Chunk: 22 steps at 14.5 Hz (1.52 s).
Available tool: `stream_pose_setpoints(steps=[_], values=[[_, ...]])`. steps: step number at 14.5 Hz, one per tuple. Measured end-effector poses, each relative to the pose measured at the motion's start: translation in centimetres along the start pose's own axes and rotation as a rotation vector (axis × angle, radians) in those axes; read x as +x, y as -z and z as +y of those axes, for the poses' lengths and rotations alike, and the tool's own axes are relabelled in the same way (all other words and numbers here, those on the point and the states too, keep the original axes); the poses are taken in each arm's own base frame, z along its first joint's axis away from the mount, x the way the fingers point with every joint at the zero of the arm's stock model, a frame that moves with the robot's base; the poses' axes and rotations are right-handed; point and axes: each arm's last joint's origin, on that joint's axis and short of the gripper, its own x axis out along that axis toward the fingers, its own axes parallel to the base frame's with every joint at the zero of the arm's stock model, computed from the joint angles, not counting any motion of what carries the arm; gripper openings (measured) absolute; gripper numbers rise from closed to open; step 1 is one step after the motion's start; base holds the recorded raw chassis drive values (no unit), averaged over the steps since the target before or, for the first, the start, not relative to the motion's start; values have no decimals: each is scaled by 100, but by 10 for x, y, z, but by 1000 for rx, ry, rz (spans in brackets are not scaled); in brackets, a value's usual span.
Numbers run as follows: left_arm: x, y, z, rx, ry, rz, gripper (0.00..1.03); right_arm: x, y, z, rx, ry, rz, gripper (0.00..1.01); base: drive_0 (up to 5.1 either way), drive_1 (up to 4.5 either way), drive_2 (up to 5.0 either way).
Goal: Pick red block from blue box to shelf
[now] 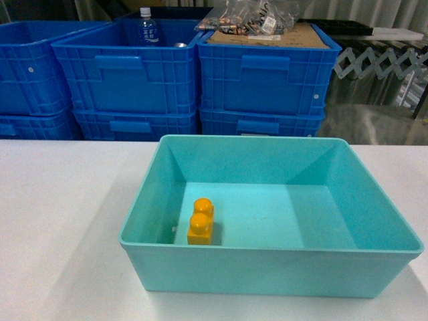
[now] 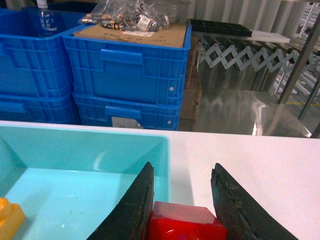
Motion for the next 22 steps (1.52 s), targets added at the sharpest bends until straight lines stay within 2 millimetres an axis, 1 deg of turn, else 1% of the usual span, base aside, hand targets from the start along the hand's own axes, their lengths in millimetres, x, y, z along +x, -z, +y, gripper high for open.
stream_pose_setpoints(steps=[2, 3, 5, 7, 9, 10, 11, 12, 13, 22], values=[[0, 0, 0, 0, 0, 0, 98, -12, -5, -12, 16, -6, -42, 29, 0, 0, 0], [0, 0, 0, 0, 0, -1, 98, -18, -4, -18, 17, -10, -43, 29, 0, 0, 0], [0, 0, 0, 0, 0, 0, 98, -31, 6, -29, 9, -6, -9, 29, 0, 0, 0], [0, 0, 0, 0, 0, 0, 98, -39, 9, -36, 19, -5, -56, 29, 0, 0, 0], [0, 0, 0, 0, 0, 0, 98, -49, 19, -42, 10, -7, -1, 29, 0, 0, 0], [0, 0, 0, 0, 0, 0, 98, -54, 19, -45, 11, -9, -5, 29, 0, 0, 0], [0, 0, 0, 0, 0, 0, 98, -67, 15, -53, 15, -7, -24, 29, 0, 0, 0], [0, 0, 0, 0, 0, 0, 98, -71, 17, -60, 15, -19, -15, 29, 0, 0, 0], [0, 0, 0, 0, 0, -1, 98, -73, 14, -64, 15, 8, -30, 29, 0, 0, 0], [0, 0, 0, 0, 0, 0, 98, -95, 9, -64, 16, -3, -50, 28, 0, 0, 0]])
